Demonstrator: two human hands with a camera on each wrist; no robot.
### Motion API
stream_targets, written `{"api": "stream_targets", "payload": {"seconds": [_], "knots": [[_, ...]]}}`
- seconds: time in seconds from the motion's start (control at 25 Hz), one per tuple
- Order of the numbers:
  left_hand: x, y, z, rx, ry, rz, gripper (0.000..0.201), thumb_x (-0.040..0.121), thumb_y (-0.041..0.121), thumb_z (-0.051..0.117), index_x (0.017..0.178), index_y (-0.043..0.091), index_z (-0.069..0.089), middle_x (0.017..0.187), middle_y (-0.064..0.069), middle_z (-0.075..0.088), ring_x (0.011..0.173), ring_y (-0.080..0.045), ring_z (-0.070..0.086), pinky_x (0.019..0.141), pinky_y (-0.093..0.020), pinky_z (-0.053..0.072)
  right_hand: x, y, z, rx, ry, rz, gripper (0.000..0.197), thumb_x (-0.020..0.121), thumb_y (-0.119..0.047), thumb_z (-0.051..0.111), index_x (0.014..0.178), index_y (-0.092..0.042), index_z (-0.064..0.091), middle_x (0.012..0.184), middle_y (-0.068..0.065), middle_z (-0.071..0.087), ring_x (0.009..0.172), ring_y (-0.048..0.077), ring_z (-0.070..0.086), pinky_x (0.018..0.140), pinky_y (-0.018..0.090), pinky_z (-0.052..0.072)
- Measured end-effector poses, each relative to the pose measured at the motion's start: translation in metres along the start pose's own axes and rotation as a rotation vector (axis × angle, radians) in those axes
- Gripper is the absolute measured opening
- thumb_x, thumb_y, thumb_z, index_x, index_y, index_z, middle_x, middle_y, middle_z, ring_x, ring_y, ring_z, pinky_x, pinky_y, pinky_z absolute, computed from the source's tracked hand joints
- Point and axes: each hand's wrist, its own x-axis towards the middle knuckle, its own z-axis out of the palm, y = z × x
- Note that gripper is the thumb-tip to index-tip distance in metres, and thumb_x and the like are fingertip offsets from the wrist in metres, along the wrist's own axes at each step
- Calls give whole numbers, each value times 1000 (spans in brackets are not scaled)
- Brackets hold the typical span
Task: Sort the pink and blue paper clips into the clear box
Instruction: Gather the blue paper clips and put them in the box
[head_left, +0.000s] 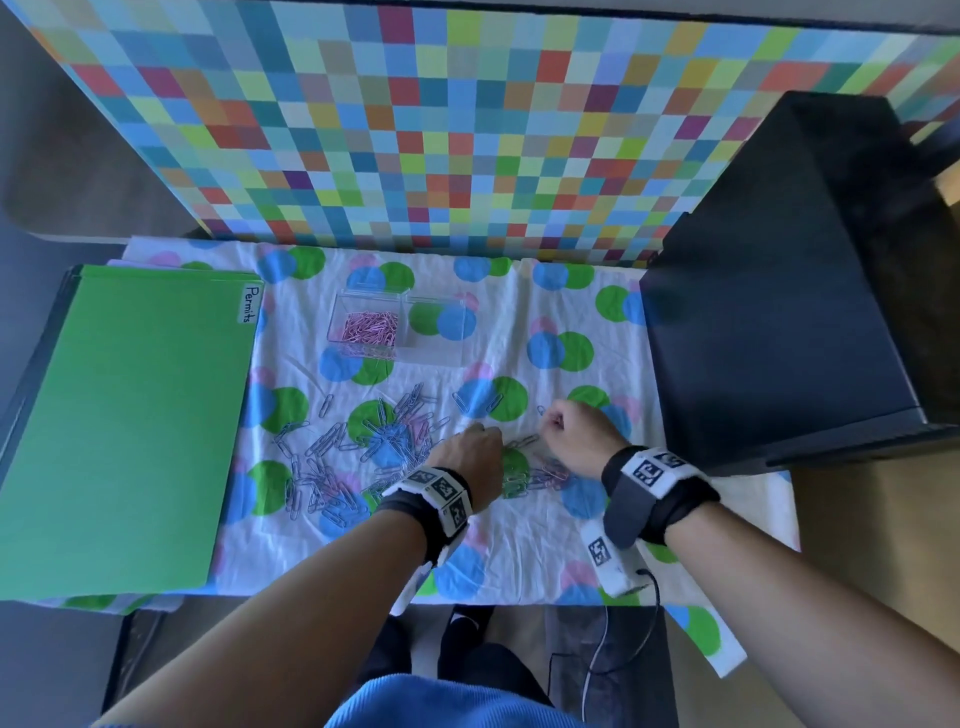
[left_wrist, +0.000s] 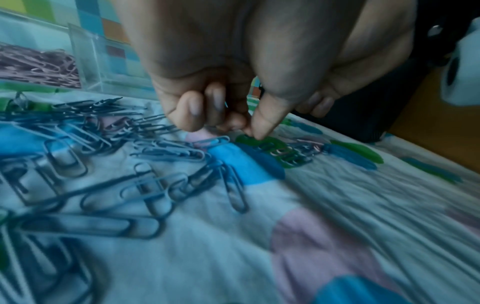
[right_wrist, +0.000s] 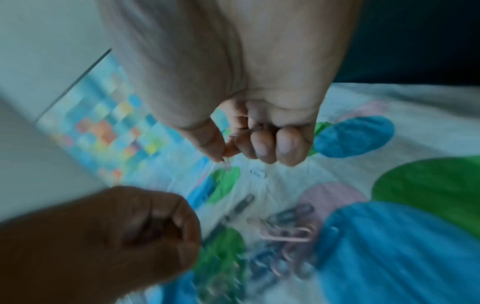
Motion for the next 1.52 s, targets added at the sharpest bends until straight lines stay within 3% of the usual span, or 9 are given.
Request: {"api": "stream_targets", "payload": {"seconds": [0.2, 0.36, 0.52, 0.76, 1.04, 1.12, 1.2, 1.32, 1.52], "knots": [[1, 1, -6, -45, 6, 116, 21, 91, 20, 50, 110, 21, 61, 111, 1, 56, 97, -24, 61, 70, -32, 49, -9, 6, -21, 783, -19, 103, 8, 92, -2, 54, 83, -4, 55, 73, 11, 62, 62, 19, 57, 55, 26, 48], [2, 8, -3, 90, -53, 179, 23, 91, 20, 54, 113, 23, 61, 111, 2, 55, 98, -24, 60, 68, -31, 43, -12, 15, -12, 878, -74, 181, 14, 91, 6, 45, 93, -1, 57, 70, 11, 57, 57, 20, 53, 44, 26, 44], [6, 2, -6, 190, -19, 162, 18, 93, 16, 50, 107, 17, 60, 106, -2, 55, 95, -26, 62, 65, -35, 46, -4, 12, 0, 442, -43, 139, 16, 88, -7, 47, 87, -2, 63, 62, 3, 55, 57, 17, 50, 51, 27, 39], [5, -7, -6, 150, -1, 100, 18, 88, 8, 44, 105, 11, 49, 105, -7, 49, 84, -27, 61, 62, -36, 48, -9, 1, 15, -385, 4, -133, 16, 90, -21, 54, 89, -7, 61, 94, 9, 63, 84, 27, 62, 67, 32, 47], [7, -13, -4, -370, 155, 20, 19, 92, 11, 42, 104, 15, 56, 94, -6, 63, 84, -25, 59, 75, -35, 48, -6, -3, 15, -327, -88, -113, 12, 92, -17, 46, 85, -10, 53, 89, 7, 60, 77, 24, 59, 62, 32, 46], [11, -15, -4, -592, 158, -99, 30, 88, 4, 41, 106, 15, 62, 75, -4, 63, 69, -23, 56, 63, -29, 45, -5, -8, 5, -98, -68, -96, 16, 92, -21, 47, 82, -11, 54, 79, 1, 57, 67, 17, 56, 54, 27, 41], [17, -15, -9, -1068, 94, -264, 32, 84, -3, 36, 86, 9, 66, 55, -1, 50, 52, -19, 42, 47, -24, 35, -4, -19, -7, 78, -36, -88, 19, 92, -24, 51, 80, -10, 56, 70, -3, 55, 64, 15, 53, 52, 25, 38], [20, -5, -20, -1615, 1, -426, 26, 86, 5, 34, 70, 6, 54, 59, -8, 48, 48, -18, 45, 45, -22, 35, -5, -43, -20, 117, -52, -154, 13, 87, -22, 59, 76, -15, 61, 63, -10, 55, 61, 8, 51, 56, 23, 38], [23, 6, -30, -1905, -69, -363, 33, 93, 14, 31, 81, 8, 61, 69, -5, 64, 59, -16, 55, 59, -28, 44, -12, -69, -32, 118, -119, -263, 31, 89, -23, 58, 120, -18, 61, 112, 2, 68, 100, 14, 64, 88, 27, 51]]}}
